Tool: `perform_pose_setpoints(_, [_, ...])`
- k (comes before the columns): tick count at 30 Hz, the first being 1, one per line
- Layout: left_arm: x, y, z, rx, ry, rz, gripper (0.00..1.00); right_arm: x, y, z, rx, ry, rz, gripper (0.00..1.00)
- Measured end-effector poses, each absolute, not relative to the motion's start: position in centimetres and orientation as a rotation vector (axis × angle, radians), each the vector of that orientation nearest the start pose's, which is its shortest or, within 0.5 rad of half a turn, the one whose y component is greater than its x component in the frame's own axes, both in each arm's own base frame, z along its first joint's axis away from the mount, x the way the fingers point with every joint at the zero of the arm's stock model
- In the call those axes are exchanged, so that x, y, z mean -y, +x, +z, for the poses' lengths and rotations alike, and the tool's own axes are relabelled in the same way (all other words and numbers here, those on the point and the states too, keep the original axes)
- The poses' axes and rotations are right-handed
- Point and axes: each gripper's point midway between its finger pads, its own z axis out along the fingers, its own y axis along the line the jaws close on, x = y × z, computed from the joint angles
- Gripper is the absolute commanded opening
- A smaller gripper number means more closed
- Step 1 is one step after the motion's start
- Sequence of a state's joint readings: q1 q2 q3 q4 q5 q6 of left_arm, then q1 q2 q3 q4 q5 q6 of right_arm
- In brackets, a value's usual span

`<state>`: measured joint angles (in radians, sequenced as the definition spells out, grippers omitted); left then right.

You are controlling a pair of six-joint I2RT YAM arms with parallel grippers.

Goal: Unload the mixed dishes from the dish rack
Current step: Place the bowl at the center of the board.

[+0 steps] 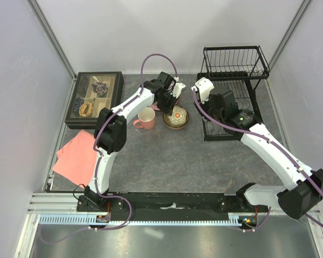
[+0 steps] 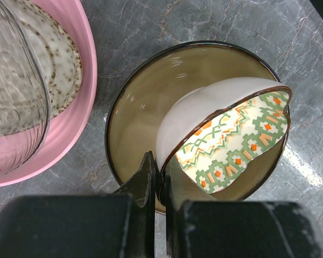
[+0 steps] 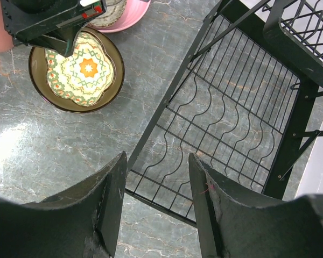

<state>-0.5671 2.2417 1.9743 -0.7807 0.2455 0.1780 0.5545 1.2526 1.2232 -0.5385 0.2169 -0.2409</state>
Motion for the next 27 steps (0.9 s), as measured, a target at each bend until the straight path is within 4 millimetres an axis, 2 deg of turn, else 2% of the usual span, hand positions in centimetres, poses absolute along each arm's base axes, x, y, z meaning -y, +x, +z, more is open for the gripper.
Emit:
perform_pose_setpoints(11, [31.0, 42.3, 6.4, -2.462, 1.047, -0.441, 0.02, -15.2, 33.7, 25.2, -2.002, -0.706, -0.048, 0.58])
perform_pose_setpoints(27, [30.9, 42.4, 6.3, -2.465, 1.046, -0.428, 0.17, -15.1, 33.7, 24.8, -2.006, -0.714, -0.055, 0.59])
